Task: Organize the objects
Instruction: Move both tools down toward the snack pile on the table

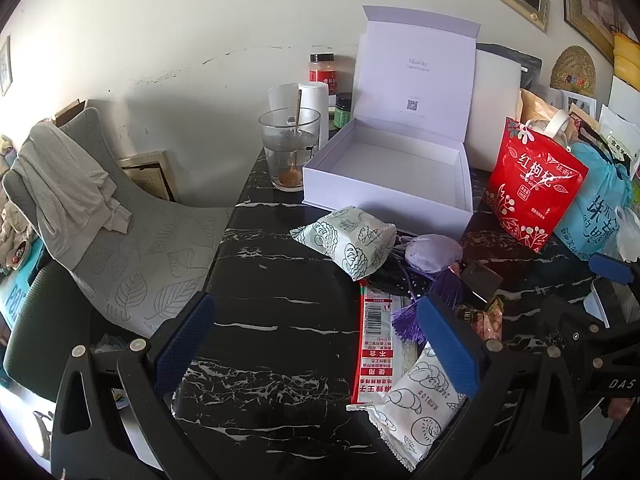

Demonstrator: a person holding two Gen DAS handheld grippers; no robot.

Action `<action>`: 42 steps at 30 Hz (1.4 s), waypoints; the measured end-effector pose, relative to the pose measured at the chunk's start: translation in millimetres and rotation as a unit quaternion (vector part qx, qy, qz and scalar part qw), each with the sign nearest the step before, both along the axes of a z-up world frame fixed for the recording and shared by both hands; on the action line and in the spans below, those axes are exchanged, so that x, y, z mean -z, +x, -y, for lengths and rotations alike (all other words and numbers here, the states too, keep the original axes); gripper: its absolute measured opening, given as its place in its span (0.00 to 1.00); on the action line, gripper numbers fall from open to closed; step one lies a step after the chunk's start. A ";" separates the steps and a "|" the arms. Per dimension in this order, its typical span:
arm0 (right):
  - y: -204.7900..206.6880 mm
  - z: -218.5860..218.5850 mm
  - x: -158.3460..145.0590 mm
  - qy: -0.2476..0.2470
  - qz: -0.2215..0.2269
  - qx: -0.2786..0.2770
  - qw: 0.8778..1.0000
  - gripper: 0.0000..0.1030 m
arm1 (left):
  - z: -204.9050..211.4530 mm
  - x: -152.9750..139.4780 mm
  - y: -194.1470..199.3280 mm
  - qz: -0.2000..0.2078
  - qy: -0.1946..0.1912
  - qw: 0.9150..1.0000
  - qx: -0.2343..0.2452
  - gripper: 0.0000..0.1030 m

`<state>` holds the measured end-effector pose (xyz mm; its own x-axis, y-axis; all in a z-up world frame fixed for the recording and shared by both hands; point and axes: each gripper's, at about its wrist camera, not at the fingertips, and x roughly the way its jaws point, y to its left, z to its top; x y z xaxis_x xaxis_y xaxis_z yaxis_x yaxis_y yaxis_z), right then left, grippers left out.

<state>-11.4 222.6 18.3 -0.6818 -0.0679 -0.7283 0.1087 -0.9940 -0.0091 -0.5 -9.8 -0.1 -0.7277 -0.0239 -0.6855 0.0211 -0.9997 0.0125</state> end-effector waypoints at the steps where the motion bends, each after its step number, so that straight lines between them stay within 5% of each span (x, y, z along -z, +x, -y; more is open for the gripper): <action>1: 0.3 -0.7 -0.4 0.000 -0.001 0.000 1.000 1.00 | -0.3 -0.5 1.0 0.000 -0.001 1.000 0.001 0.98; 42: 35.0 -9.0 -0.6 0.001 -0.008 -0.003 1.000 1.00 | -19.0 4.5 31.6 0.008 -0.006 1.000 0.028 0.98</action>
<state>23.6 231.6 18.9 -0.6923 -0.0711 -0.7181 0.1148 -0.9933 -0.0124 31.0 9.2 -4.6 -0.7164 0.0079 -0.6976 -0.0350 -0.9991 0.0246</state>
